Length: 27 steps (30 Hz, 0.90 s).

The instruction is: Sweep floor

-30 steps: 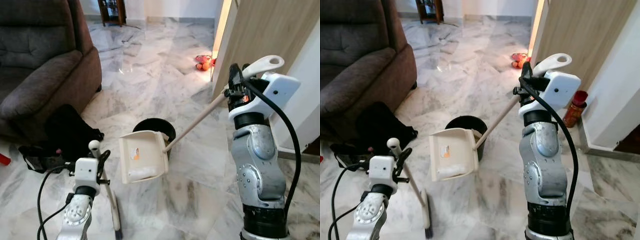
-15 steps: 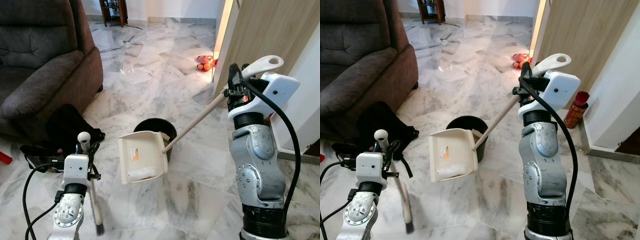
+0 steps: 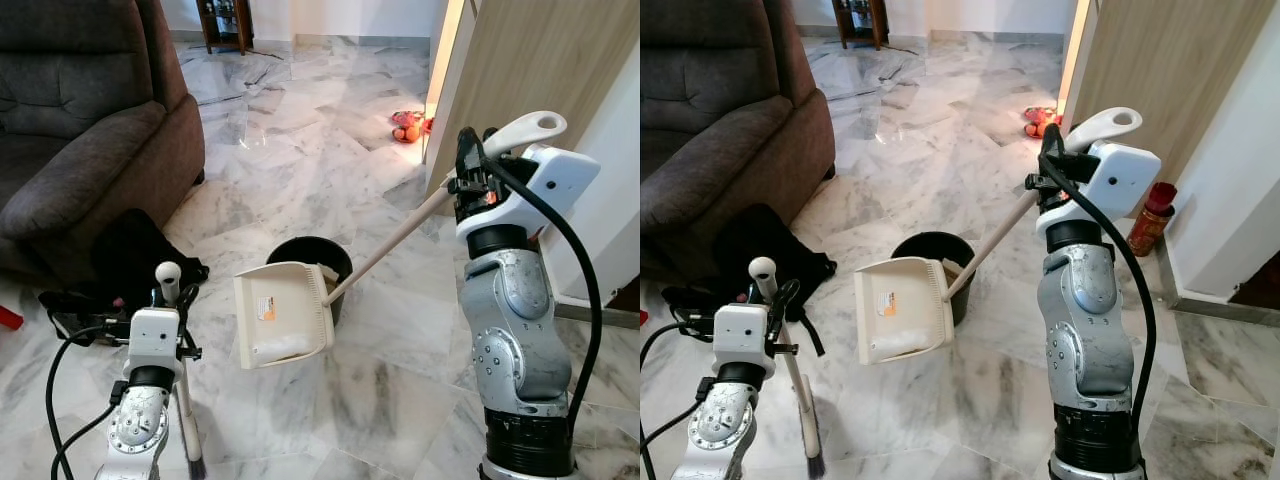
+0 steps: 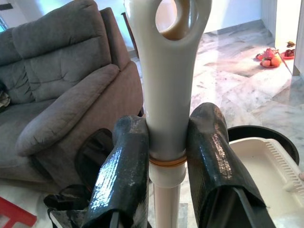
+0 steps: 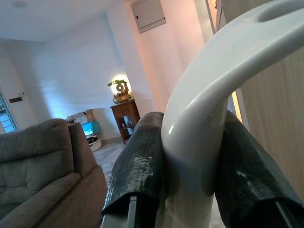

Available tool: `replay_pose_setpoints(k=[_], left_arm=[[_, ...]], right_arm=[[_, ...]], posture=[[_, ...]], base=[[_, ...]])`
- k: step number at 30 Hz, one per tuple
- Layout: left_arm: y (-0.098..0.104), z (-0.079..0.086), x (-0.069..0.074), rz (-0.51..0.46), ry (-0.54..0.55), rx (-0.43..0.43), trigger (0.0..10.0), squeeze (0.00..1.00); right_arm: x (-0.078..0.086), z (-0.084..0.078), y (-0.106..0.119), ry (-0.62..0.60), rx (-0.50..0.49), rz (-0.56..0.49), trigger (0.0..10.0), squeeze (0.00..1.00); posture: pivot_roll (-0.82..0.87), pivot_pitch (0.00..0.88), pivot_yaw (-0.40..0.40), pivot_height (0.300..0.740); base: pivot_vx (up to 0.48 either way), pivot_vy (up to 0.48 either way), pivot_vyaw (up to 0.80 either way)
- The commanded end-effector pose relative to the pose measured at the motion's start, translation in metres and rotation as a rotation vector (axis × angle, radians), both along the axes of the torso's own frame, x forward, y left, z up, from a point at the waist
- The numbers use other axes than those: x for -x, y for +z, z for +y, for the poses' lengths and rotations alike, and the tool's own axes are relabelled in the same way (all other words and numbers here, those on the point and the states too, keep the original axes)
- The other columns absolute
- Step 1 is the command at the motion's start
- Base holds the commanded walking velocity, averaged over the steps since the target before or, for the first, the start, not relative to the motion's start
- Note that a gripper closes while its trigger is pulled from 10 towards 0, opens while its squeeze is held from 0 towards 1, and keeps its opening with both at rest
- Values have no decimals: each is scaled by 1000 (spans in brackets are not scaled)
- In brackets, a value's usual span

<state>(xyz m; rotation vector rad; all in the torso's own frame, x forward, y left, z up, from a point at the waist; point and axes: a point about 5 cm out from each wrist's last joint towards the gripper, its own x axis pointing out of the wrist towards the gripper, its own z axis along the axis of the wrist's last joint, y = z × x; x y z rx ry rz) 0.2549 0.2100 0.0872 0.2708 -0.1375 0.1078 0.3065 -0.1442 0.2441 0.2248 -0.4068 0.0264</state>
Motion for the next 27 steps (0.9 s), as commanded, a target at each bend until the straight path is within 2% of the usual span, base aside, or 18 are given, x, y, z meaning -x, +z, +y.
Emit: replay_pose_setpoints(k=[1, 6, 14, 27], left_arm=[[9, 1, -1, -33, 5, -19, 10000, 0], [8, 1, -1, -30, 7, -21, 10000, 0], [8, 1, -1, -29, 9, -25, 10000, 0], [8, 1, -1, -26, 8, -26, 10000, 0]], right_arm=[[4, 4, 19, 23, -11, -84, 10000, 0], [5, 7, 19, 33, 3, -92, 10000, 0], [5, 8, 19, 41, 3, -92, 10000, 0], [5, 7, 18, 43, -14, -88, 10000, 0]], posture=[[74, 42, 34, 740], [74, 43, 35, 740], [73, 45, 36, 740], [74, 46, 36, 740]], base=[[0, 0, 0], [0, 0, 0], [0, 0, 376], [258, 0, 0]])
